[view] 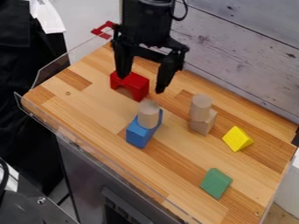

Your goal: Remove the cube from the tower and put it in the middle of the table

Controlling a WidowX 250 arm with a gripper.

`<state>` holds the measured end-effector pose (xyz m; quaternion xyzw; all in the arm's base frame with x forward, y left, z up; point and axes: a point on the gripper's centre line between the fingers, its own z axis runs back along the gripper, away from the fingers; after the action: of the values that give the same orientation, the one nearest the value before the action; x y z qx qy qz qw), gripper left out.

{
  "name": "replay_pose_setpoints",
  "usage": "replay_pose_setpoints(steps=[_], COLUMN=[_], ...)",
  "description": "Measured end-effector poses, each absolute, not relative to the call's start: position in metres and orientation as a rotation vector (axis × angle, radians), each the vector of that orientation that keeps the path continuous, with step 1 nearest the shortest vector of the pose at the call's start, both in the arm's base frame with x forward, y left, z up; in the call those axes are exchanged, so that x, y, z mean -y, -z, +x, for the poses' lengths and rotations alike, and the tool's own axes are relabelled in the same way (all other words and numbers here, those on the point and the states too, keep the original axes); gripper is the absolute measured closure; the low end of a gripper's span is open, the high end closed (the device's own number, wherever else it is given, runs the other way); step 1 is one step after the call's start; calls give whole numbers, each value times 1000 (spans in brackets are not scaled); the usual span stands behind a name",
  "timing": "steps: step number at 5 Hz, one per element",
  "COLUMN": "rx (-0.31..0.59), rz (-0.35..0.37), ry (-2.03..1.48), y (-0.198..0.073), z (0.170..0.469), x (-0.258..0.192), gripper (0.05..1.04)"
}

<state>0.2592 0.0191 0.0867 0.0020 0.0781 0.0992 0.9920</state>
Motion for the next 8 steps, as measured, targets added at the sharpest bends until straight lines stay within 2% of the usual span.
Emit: replay_pose_setpoints(steps=[2,4,6,8], rx=[-147,-156,-242,-267], rz=[-50,-69,-82,-113], ry=[-199,-194,-196,-207], y=[-88,-88,-69,-60], z=[253,251,246,244], x=[-9,-11,-10,-5], gripper=[83,83,83,83])
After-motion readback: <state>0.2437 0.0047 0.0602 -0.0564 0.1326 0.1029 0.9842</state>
